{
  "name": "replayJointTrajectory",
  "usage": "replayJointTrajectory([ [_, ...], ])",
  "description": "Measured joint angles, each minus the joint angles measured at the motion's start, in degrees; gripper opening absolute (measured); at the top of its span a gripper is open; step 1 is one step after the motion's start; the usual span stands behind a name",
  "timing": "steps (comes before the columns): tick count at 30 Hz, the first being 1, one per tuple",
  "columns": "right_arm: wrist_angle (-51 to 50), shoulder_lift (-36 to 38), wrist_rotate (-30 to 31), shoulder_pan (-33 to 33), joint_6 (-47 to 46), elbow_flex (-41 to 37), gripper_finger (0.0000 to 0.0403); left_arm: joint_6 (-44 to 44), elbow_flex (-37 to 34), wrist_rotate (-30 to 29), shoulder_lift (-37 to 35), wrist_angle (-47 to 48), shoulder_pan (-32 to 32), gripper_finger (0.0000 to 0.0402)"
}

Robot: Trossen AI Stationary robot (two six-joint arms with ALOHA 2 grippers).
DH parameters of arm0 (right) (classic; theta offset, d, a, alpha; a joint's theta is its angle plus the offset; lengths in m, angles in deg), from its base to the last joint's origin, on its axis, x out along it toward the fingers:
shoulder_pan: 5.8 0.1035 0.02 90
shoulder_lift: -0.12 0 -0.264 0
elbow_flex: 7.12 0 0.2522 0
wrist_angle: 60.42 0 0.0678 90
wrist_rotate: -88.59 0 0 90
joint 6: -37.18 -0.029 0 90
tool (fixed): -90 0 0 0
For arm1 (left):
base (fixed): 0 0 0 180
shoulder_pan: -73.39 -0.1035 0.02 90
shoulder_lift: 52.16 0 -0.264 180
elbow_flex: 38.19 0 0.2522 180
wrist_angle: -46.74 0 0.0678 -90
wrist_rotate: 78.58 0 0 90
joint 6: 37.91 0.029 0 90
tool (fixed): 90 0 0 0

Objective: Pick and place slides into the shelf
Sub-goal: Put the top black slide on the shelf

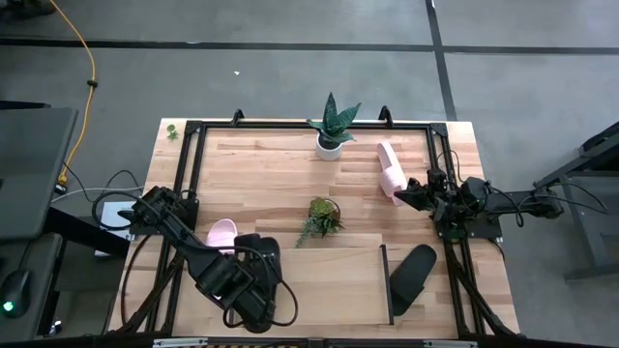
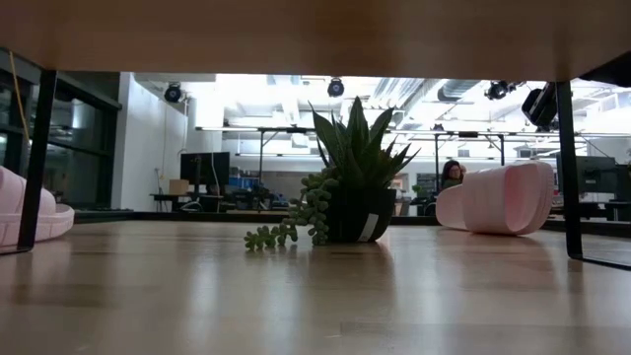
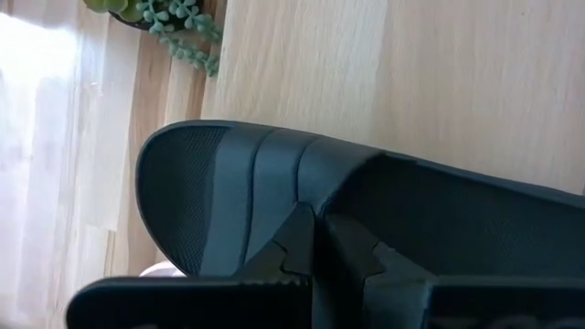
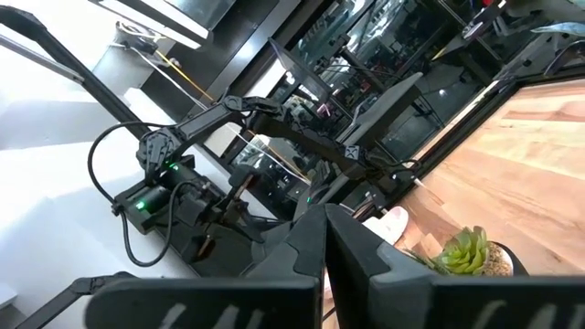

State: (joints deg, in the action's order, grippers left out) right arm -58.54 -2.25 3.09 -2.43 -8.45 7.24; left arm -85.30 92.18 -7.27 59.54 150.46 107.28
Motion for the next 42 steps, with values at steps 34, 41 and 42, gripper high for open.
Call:
replayJointTrajectory([
  [34, -1.3, 0.0, 1.2, 0.0, 0.9, 0.0, 0.0, 0.5, 0.0, 3.4, -1.6, 0.0, 0.7, 0.0],
  [41, -1.3, 0.0, 1.2, 0.0, 0.9, 0.0, 0.0, -0.5, 0.0, 4.5, -1.6, 0.0, 0.6, 0.0013],
  [42, -1.3, 0.0, 1.2, 0.0, 0.9, 0.0, 0.0, -0.7, 0.0, 4.6, -1.6, 0.0, 0.6, 0.0017],
])
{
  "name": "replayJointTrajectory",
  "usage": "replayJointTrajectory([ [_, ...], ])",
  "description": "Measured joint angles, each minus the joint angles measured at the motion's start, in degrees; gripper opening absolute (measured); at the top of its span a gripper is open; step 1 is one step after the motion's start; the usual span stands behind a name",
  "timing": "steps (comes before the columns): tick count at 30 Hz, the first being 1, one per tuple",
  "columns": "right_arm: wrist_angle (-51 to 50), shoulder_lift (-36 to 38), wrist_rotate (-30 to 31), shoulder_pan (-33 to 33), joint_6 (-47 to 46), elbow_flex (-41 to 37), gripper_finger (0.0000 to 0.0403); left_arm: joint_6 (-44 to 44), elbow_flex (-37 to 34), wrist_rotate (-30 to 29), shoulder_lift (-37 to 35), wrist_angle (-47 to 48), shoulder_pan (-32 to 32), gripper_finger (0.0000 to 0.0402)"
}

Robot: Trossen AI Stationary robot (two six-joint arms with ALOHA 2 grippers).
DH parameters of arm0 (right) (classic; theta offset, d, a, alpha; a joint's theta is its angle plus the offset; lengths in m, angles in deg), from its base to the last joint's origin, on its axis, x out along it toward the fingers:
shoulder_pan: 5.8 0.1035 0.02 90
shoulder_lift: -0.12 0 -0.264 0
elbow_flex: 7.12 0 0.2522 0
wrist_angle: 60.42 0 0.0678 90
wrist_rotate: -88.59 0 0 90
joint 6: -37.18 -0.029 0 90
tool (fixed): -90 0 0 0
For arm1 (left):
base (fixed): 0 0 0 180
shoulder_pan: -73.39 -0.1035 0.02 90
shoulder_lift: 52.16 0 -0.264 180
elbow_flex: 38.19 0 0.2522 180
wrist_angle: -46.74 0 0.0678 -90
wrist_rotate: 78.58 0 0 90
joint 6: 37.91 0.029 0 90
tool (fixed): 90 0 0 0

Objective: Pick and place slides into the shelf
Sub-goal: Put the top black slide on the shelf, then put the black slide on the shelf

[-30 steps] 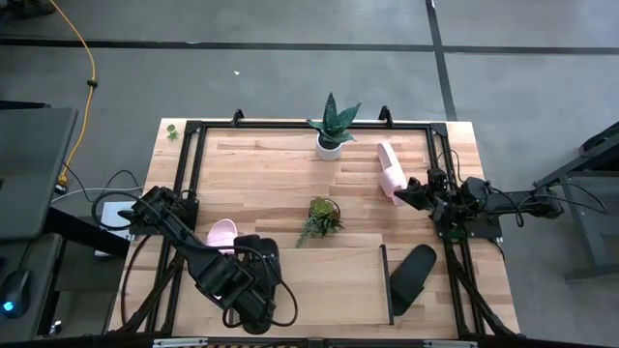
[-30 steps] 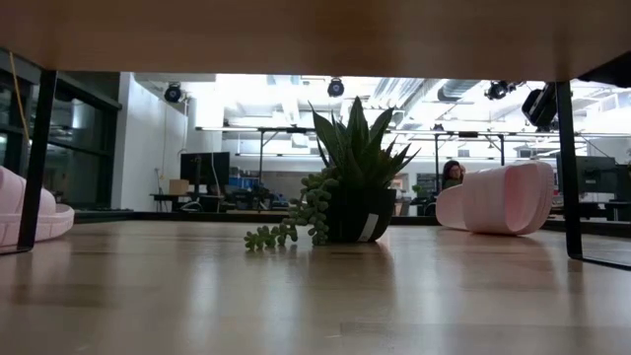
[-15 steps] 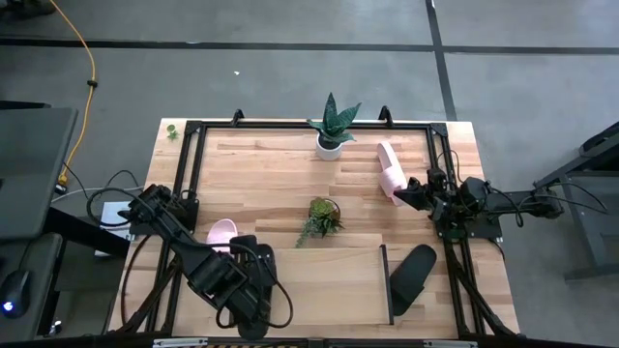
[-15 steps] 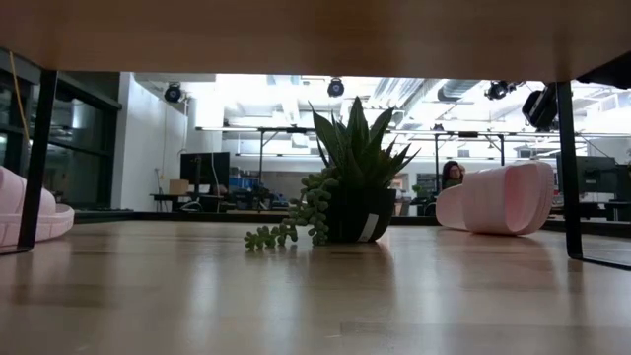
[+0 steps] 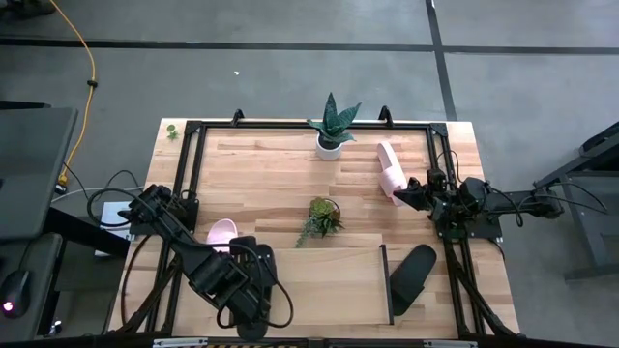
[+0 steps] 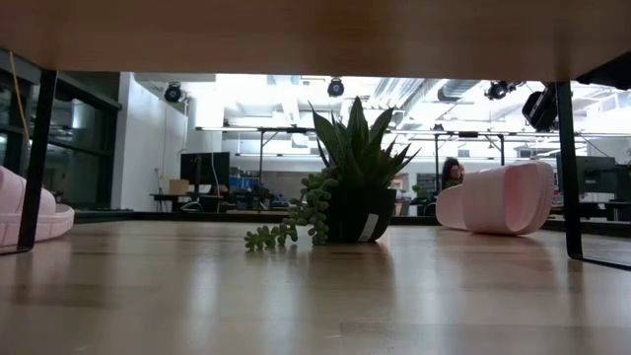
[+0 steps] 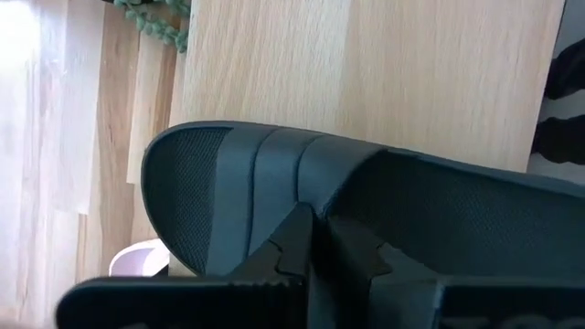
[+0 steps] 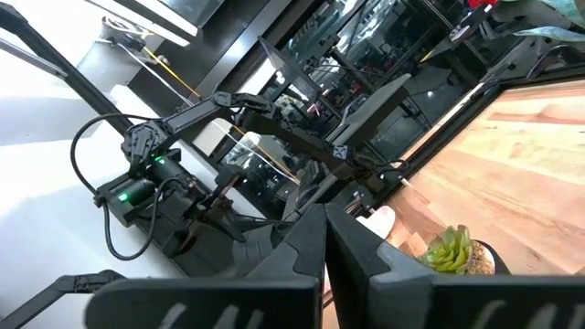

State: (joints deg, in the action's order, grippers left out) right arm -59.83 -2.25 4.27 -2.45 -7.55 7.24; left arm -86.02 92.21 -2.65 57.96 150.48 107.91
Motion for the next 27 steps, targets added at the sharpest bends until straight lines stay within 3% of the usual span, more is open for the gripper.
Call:
replayJointTrajectory([
  [11, 0.0, 0.0, 0.0, 0.0, -0.1, 0.0, 0.0, -1.4, 0.0, 0.4, 0.0, -0.1, 0.0, 0.0059],
  [27, 0.0, 0.0, -0.1, 0.0, -0.2, 0.0, 0.0, -1.8, 0.0, 0.4, 0.0, 0.1, 0.0, 0.0168],
])
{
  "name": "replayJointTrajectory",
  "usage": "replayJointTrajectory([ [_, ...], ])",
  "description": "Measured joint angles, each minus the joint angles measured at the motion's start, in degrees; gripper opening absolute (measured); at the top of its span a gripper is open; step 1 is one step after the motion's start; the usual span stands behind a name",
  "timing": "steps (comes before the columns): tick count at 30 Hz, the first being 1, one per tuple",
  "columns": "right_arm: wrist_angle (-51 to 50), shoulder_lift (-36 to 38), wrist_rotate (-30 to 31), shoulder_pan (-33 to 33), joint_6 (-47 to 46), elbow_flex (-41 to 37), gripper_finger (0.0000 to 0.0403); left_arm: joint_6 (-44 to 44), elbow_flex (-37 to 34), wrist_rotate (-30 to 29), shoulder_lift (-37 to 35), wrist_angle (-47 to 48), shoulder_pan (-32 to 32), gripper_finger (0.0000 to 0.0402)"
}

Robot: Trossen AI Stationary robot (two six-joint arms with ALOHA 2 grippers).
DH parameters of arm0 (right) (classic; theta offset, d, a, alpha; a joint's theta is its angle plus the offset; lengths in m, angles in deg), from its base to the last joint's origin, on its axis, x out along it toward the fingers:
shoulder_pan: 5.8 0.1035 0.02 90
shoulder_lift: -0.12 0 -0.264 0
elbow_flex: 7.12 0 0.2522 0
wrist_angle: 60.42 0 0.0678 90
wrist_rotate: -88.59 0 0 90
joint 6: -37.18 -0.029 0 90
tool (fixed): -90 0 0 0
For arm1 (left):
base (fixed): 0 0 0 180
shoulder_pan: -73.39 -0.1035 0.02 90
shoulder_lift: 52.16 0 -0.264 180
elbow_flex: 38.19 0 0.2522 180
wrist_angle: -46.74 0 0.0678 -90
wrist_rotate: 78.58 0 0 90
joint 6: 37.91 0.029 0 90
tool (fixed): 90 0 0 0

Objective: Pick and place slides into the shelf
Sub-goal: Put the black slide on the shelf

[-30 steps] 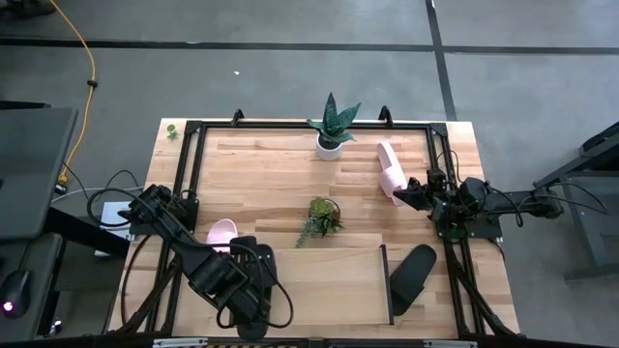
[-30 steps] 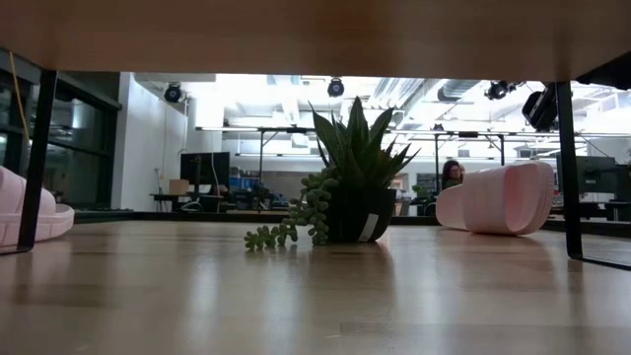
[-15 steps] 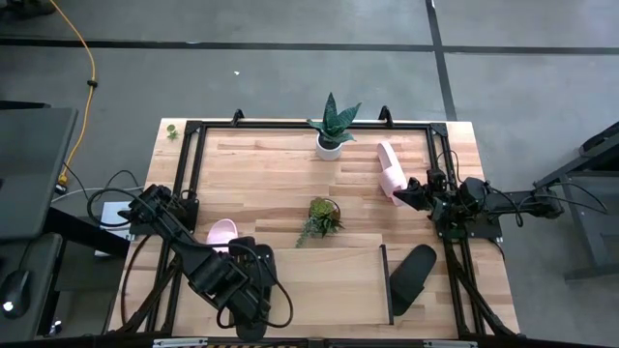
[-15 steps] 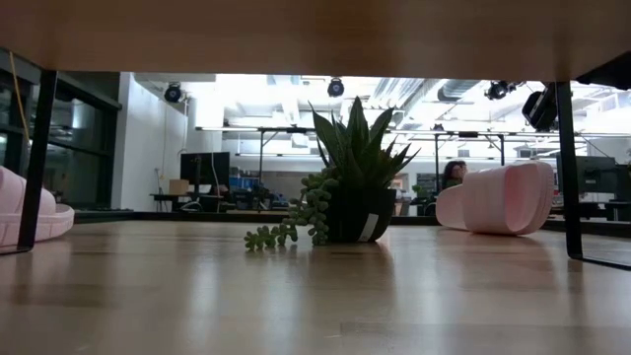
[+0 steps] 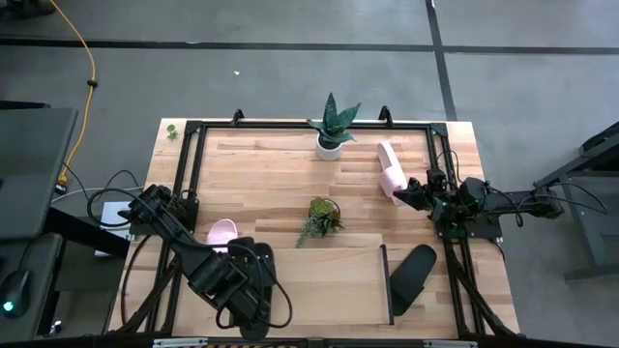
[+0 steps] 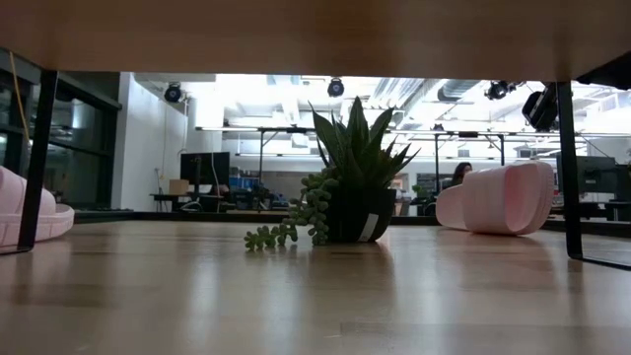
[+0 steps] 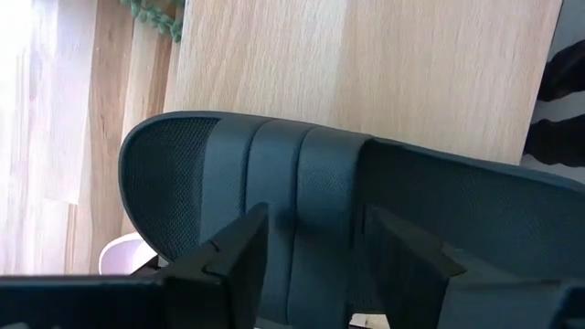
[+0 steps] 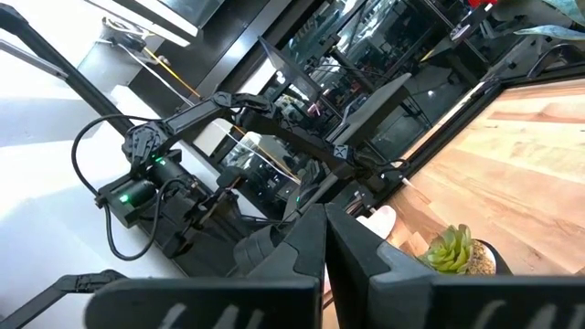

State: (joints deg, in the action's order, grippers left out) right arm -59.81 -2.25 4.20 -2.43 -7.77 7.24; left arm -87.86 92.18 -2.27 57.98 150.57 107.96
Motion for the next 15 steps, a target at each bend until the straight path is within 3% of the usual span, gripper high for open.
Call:
replayJointTrajectory([
  [15, 0.0, 0.0, -1.7, 0.0, -0.9, 0.0, 0.0, -3.0, 0.0, -0.9, -6.7, -0.3, -0.1, 0.0167],
])
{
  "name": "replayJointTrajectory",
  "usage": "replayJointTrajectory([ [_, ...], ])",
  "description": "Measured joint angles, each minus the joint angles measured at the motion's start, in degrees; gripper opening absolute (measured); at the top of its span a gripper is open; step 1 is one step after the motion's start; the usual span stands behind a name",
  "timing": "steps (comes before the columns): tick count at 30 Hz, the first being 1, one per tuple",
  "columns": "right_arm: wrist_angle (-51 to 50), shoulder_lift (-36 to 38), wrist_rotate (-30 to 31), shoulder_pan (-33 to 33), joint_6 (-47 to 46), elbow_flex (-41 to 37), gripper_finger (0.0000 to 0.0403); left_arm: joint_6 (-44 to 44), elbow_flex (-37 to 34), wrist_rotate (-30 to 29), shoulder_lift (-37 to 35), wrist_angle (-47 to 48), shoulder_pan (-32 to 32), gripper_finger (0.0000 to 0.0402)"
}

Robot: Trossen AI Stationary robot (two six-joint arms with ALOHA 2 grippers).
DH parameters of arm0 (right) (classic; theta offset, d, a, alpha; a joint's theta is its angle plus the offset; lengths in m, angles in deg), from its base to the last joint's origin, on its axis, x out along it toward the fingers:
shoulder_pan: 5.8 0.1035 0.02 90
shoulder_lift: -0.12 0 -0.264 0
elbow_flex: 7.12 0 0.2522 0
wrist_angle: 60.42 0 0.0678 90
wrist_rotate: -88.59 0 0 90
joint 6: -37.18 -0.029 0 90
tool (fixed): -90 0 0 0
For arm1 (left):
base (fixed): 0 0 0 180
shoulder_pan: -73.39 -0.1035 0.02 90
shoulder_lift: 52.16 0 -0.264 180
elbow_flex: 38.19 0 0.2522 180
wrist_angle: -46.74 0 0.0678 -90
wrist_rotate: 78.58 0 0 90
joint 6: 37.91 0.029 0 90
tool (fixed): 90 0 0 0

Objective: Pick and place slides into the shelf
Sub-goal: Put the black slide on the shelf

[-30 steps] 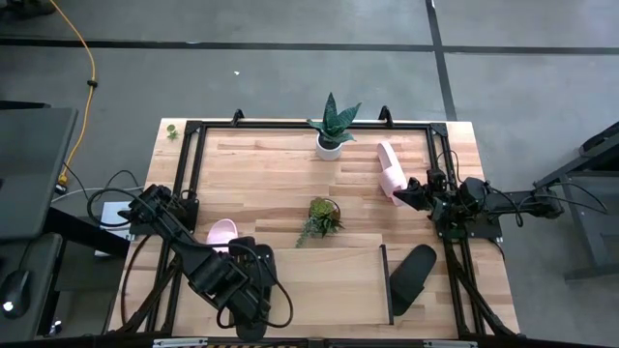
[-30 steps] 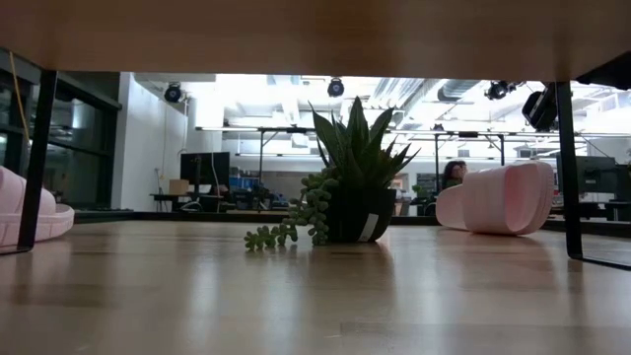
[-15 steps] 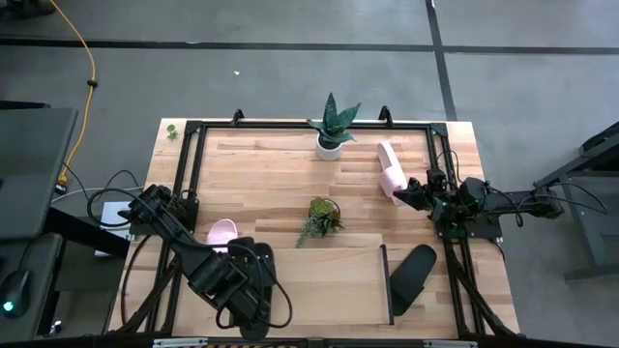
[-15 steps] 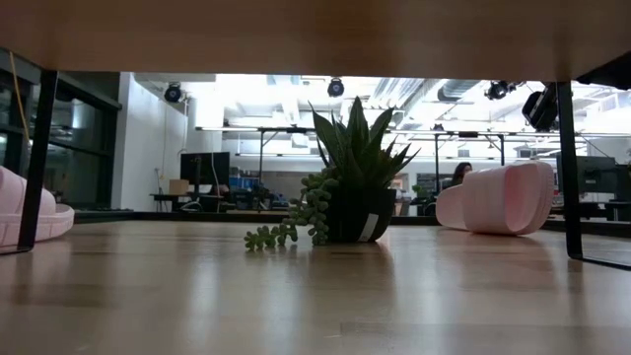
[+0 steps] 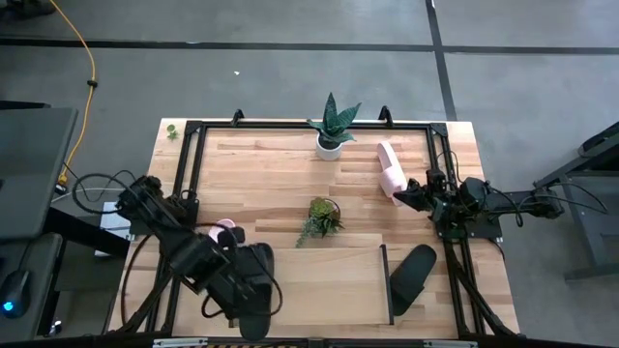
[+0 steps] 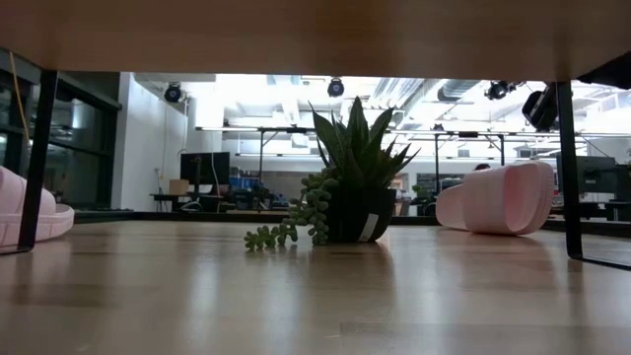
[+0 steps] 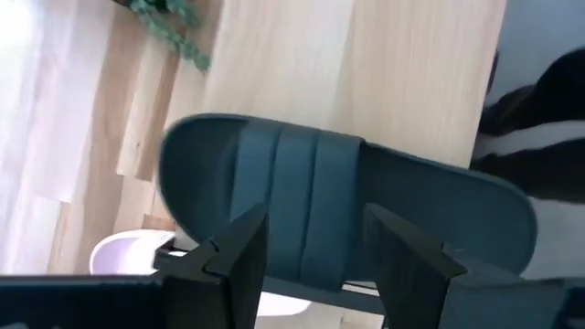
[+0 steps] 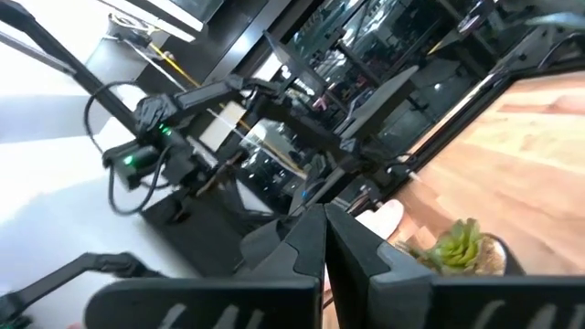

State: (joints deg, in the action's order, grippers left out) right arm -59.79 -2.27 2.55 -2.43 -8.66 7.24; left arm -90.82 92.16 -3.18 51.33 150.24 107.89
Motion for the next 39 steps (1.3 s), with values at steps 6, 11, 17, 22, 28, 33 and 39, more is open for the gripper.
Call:
replayJointTrajectory([
  [6, 0.1, 0.0, -2.2, 0.0, -3.8, 0.0, 0.0, -3.2, 0.0, -5.5, -4.2, 0.3, 0.0, 0.0162],
  [11, 1.2, 0.0, -3.8, 0.0, -10.5, 0.0, 0.0, -5.6, 0.0, -9.1, -6.2, 0.3, 0.0, 0.0155],
  [17, 8.4, 0.0, -3.5, 0.0, -17.1, 0.0, 0.0, -5.5, 0.0, -17.1, -6.6, 0.3, 0.0, 0.0154],
  [22, 11.8, -0.1, -0.4, 0.0, -14.0, 4.7, 0.0, -5.5, 0.0, -29.5, -6.6, -0.1, 0.1, 0.0154],
  [28, -24.6, -5.7, -6.1, 0.0, -15.6, 23.8, 0.0, -5.5, 0.0, -35.6, -6.6, 0.3, 1.9, 0.0154],
  [33, -48.4, -14.2, -10.4, 0.0, -14.2, 41.7, 0.0, -5.6, 0.0, -35.7, -7.1, 0.2, 5.1, 0.0154],
  [39, -71.6, -22.1, -12.3, 0.0, -14.3, 54.5, 0.0, -5.0, 0.0, -36.2, -9.8, 0.3, 6.0, 0.0154],
])
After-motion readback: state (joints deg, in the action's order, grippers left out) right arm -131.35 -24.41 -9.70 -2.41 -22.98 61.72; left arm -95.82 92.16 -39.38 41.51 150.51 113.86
